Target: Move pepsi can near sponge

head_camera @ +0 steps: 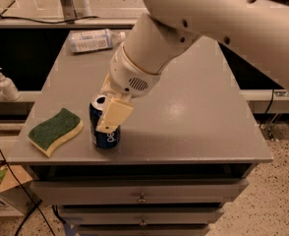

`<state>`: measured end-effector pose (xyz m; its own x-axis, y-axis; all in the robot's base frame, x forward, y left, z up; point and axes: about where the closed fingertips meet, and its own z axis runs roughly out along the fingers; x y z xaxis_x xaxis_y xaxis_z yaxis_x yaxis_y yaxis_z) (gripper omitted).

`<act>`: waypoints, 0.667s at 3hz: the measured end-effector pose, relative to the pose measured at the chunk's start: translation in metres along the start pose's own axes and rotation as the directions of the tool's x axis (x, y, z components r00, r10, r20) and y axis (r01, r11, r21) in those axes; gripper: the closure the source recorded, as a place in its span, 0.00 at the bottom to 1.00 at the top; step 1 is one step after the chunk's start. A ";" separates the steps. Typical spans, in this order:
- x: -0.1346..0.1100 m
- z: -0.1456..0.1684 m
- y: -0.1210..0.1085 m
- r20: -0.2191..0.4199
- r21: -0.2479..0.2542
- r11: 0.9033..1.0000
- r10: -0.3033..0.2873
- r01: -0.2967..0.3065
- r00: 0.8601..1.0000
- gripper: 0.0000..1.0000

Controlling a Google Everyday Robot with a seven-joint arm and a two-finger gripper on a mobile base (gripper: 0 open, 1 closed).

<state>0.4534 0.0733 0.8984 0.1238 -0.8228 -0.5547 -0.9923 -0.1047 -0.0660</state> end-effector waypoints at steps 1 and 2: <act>-0.014 0.020 0.000 -0.002 -0.026 0.999 -0.029 0.029 1.000 0.36; -0.025 0.025 0.000 0.002 -0.022 0.998 -0.056 0.056 0.998 0.12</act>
Offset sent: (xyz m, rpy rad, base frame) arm -0.0019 0.0479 -0.0057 0.0073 -0.0306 0.0789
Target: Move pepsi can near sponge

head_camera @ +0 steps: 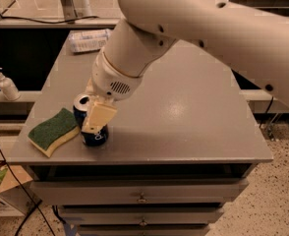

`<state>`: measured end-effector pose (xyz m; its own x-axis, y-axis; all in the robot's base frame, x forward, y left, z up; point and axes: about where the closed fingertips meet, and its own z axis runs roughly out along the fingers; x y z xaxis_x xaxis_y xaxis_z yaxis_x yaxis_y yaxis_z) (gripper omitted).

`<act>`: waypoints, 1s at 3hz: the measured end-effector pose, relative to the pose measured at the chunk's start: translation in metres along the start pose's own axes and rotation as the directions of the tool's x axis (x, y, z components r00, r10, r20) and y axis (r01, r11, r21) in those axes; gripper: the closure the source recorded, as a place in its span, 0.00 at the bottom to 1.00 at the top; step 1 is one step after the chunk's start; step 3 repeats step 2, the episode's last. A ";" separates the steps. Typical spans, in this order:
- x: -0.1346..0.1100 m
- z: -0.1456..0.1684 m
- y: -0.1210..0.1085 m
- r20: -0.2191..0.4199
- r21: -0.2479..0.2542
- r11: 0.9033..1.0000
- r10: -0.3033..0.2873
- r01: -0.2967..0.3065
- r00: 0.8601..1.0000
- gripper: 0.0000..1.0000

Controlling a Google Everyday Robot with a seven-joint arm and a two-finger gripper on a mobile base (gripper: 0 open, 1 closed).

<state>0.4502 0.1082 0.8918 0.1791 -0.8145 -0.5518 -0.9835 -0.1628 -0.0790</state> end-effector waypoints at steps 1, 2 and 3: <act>-0.012 -0.009 0.001 0.019 0.030 0.999 -0.025 0.025 0.999 0.00; -0.012 -0.010 0.001 0.020 0.033 0.999 -0.027 0.026 0.999 0.00; -0.012 -0.010 0.001 0.020 0.033 0.999 -0.027 0.026 0.999 0.00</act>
Offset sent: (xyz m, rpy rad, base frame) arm -0.0020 0.0035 0.0111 0.0199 -0.0278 0.0049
